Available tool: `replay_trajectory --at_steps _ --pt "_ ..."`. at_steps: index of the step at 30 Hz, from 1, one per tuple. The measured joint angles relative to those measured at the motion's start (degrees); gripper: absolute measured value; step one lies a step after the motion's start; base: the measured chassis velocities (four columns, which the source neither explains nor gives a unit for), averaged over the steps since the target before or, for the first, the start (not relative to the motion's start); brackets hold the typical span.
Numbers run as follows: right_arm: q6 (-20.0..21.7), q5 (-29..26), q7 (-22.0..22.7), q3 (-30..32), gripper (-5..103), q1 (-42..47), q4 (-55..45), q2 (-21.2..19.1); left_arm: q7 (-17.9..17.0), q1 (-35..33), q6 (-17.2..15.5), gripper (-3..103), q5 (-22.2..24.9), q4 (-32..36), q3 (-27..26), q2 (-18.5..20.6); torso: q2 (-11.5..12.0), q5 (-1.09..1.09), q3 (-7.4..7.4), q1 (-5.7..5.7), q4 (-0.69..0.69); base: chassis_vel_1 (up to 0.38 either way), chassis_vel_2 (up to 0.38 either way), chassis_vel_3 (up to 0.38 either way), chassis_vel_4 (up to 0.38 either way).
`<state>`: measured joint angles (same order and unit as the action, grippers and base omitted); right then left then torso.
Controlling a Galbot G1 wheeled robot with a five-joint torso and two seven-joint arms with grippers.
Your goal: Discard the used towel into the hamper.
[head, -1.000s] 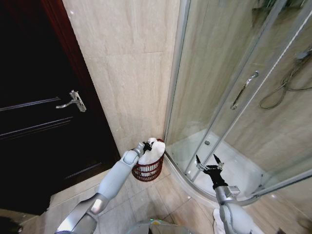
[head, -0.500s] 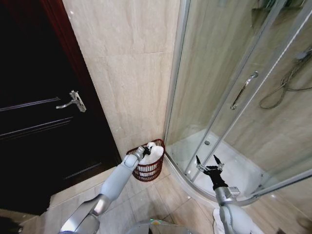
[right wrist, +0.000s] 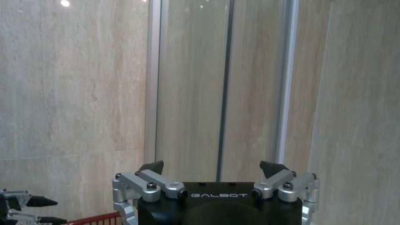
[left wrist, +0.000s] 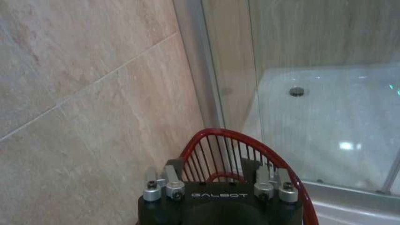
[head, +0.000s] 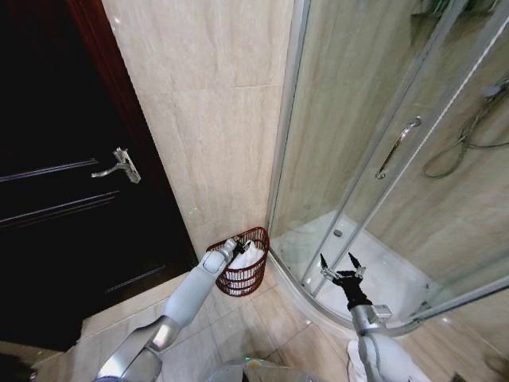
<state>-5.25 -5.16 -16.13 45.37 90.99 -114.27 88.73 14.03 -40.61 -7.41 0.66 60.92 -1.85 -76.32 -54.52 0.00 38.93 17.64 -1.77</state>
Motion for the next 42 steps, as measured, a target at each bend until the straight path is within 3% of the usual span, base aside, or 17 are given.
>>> replay_trajectory --at_steps 3,5,7,11,16,19,25,28,29,30,31,37,42 --pt "0.05 -0.22 0.0 -0.03 100 -0.08 -0.02 -0.09 -0.29 -0.5 0.34 80 0.24 1.06 -0.33 0.0 -0.01 0.0 0.01 0.0 0.0 0.0 0.0 0.0 0.0" --pt "0.08 -0.4 0.0 -0.04 100 -0.13 -0.03 -0.17 -0.35 -0.9 0.49 80 0.57 1.74 -0.44 0.1 -0.01 0.0 0.01 0.0 0.0 0.0 0.0 0.0 0.0" --pt "0.12 -0.58 0.0 -0.14 100 -0.25 0.01 -0.37 -0.63 -2.56 0.97 90 2.85 4.5 -0.7 0.71 -0.02 0.0 0.01 0.01 0.0 0.0 0.0 0.0 0.0" --pt "0.21 -0.58 -0.05 -0.44 100 -0.46 0.01 -0.4 -1.93 -5.74 1.46 100 5.74 9.6 -2.13 1.53 -0.02 0.0 0.01 0.01 0.0 0.0 0.0 0.0 0.0" --pt "0.38 -0.55 -0.12 -0.54 100 -0.52 -0.28 -0.41 -3.81 -8.98 1.7 100 9.52 16.38 -5.21 2.31 -0.03 -0.01 0.01 0.01 0.01 0.0 0.0 0.0 0.0" --pt "0.49 -0.43 -0.21 -0.89 100 -0.8 -0.49 -0.49 -5.08 -13.55 1.41 100 12.83 26.11 -10.35 3.49 -0.04 0.0 0.01 0.01 0.0 0.0 0.0 0.0 0.0" --pt "0.6 -0.08 -0.55 -1.63 100 -1.1 -0.81 -0.36 -8.74 -20.15 2.19 100 15.03 35.59 -15.8 3.68 -0.04 0.0 0.01 0.01 -0.01 0.0 0.0 0.0 0.0" --pt "0.7 0.03 -0.75 -1.98 100 -1.29 -1.01 -0.31 -13.94 -24.53 4.97 100 14.89 39.8 -18.69 2.4 -0.04 -0.01 0.01 0.01 -0.01 0.0 0.0 0.0 0.0" --pt "0.7 0.03 -0.75 -1.98 100 -1.29 -1.01 -0.31 -13.94 -24.53 4.97 100 14.89 39.8 -18.69 2.4 -0.04 -0.01 0.01 0.01 -0.01 0.0 0.0 0.0 0.0" --pt "0.71 0.0 -0.78 -1.97 100 -1.26 -1.18 -0.31 -17.49 -26.46 6.55 100 14.84 41.49 -20.23 1.26 -0.05 -0.01 0.02 0.01 -0.01 0.0 0.0 0.0 0.0" --pt "0.71 -0.02 -0.78 -1.89 100 -1.26 -1.23 -0.32 -18.78 -27.75 7.64 100 14.65 42.52 -21.65 0.47 -0.05 -0.01 0.02 0.01 0.01 0.0 0.0 0.0 0.0" --pt "1.06 -0.16 -0.49 -1.58 100 -1.34 -1.3 -0.35 -18.69 -33.03 13.86 100 13.97 43.95 -29.0 -0.94 -0.05 0.0 0.02 0.02 0.0 0.0 0.0 0.0 0.0" --pt "1.33 -0.02 0.04 -1.67 100 -1.69 -0.75 -0.06 -16.82 -37.32 15.4 100 15.92 45.27 -32.41 -0.3 -0.05 0.0 0.02 0.01 -0.01 0.0 0.0 0.0 0.0"
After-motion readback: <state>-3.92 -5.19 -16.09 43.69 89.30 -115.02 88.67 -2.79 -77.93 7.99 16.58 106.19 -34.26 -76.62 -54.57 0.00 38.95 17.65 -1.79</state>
